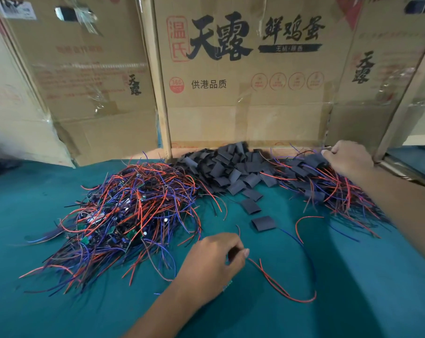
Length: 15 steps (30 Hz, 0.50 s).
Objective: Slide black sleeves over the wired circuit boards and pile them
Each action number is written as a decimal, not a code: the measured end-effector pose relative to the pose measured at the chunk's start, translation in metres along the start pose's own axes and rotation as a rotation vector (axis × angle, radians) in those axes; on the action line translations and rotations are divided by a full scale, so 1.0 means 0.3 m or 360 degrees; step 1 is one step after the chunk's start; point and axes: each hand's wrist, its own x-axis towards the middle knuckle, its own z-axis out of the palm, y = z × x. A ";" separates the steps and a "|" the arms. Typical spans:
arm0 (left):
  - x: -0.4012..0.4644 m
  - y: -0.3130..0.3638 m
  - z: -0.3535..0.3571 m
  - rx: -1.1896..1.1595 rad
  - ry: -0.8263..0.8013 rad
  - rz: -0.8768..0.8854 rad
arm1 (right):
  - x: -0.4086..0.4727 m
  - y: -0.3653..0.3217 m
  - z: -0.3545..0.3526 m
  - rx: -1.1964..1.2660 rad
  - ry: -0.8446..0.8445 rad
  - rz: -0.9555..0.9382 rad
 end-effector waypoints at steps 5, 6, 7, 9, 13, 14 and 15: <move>-0.016 0.026 0.022 0.0183 -0.0130 0.0097 | -0.066 -0.063 0.005 -0.0055 0.0341 0.0074; -0.017 0.023 0.017 0.0209 -0.0123 0.0108 | -0.093 -0.092 0.004 0.0064 0.0354 -0.0001; -0.015 0.018 0.007 0.0223 -0.0105 0.0104 | -0.129 -0.128 -0.001 0.0268 0.0331 -0.0061; -0.006 0.004 -0.026 0.0228 -0.0069 0.0036 | -0.240 -0.201 -0.001 0.0786 0.0151 -0.0084; 0.034 -0.051 -0.159 0.0381 -0.0104 -0.0210 | -0.542 -0.300 0.049 0.1220 -0.0195 -0.0272; 0.035 -0.066 -0.202 0.0455 -0.0138 -0.0262 | -0.605 -0.306 0.069 0.1253 -0.0213 -0.0344; 0.028 -0.086 -0.248 0.0506 -0.0143 -0.0321 | -0.659 -0.309 0.089 0.1279 -0.0189 -0.0398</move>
